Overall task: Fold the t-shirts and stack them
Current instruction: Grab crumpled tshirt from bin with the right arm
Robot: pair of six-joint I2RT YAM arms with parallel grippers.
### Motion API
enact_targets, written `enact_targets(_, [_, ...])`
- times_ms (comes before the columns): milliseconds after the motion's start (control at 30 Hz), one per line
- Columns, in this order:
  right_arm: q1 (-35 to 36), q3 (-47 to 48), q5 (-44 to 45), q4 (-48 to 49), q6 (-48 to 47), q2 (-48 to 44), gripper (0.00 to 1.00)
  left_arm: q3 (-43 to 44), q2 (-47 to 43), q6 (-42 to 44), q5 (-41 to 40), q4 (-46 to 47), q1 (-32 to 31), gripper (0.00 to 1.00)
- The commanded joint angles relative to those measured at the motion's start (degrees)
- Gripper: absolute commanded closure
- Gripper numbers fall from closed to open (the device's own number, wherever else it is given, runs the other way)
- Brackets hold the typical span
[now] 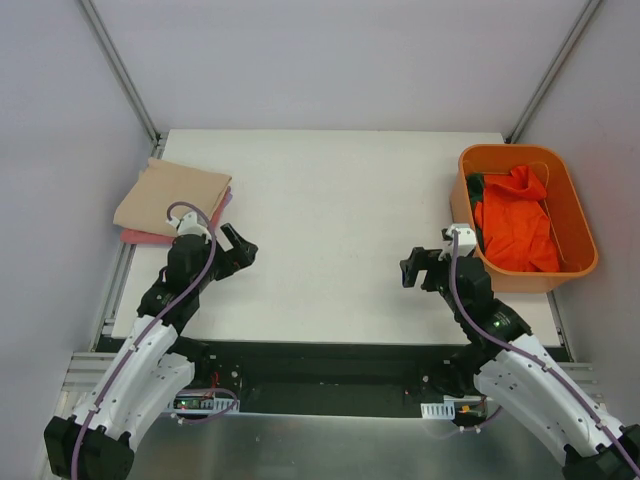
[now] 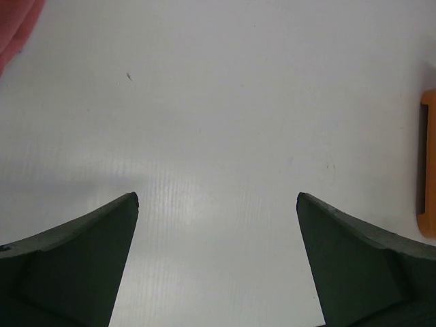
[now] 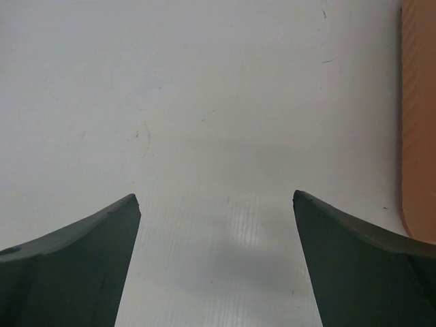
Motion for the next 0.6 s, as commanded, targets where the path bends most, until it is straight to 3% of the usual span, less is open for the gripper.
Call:
enact_targets(0, [0.26,0.63,1.24,4.49,0.84,-0.53,0.04,-1.39,-1.48,0.54,1.30,2.57,0.30,0.01])
enact_targets(333, [0.26,9.93,6.40,6.26,-2.15,4.20,0.04,-4.56,-2.45,3.00,6.75,7.94,0.30,0.01])
enact_targets(467, [-0.88,21.60,19.14,-2.33,-1.63,12.45,0.04,-5.17,-1.49,4.14,8.94,8.73,0.30,0.01])
enact_targets(567, [-8.15,31.10,17.69,-10.77,1.44,19.92,0.04,-5.79,-1.75,4.41,10.61,9.96,0.30,0.01])
